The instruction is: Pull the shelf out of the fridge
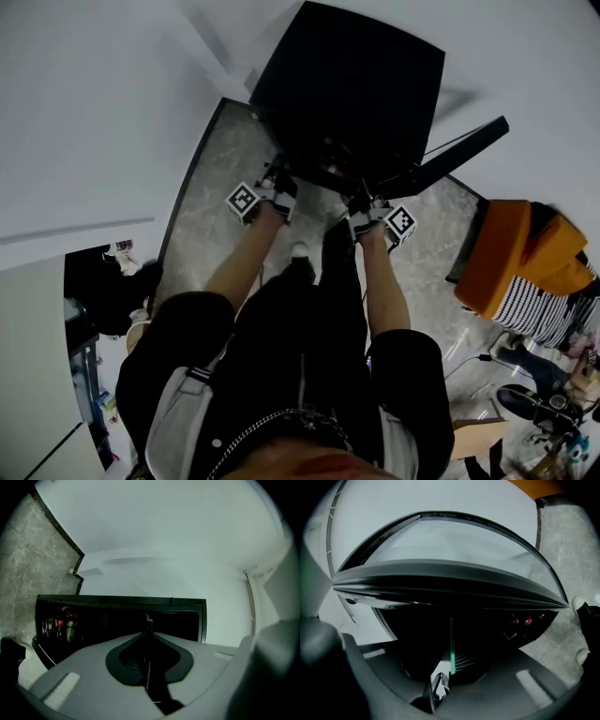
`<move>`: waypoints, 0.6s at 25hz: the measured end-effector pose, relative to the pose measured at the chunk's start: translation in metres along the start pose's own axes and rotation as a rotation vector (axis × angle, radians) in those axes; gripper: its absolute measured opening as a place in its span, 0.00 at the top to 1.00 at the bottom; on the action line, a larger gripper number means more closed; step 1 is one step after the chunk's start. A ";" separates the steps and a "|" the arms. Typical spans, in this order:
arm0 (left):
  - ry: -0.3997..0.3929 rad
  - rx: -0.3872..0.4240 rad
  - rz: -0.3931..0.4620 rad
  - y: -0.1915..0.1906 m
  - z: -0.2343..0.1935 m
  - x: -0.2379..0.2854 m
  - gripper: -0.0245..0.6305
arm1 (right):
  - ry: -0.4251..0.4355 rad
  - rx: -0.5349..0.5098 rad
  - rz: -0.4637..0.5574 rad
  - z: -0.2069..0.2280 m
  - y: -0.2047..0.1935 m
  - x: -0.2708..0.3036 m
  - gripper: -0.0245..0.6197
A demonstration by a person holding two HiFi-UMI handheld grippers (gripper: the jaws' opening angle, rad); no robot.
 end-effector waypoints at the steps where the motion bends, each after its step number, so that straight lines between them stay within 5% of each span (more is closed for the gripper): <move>1: -0.005 -0.002 -0.001 0.000 0.000 -0.001 0.93 | 0.005 0.001 -0.001 -0.001 0.000 0.000 0.92; 15: -0.049 -0.004 -0.008 -0.005 0.006 -0.016 0.93 | 0.054 -0.024 -0.013 0.000 -0.011 -0.013 0.93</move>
Point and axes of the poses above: the fingertips, and each gripper's own axes: x forward along the fingers, z to its right, y out of its top, the point moved 1 cm from there along -x, backward along the fingers, and after that the axes turned 5 degrees about -z, right-handed, at the moved point
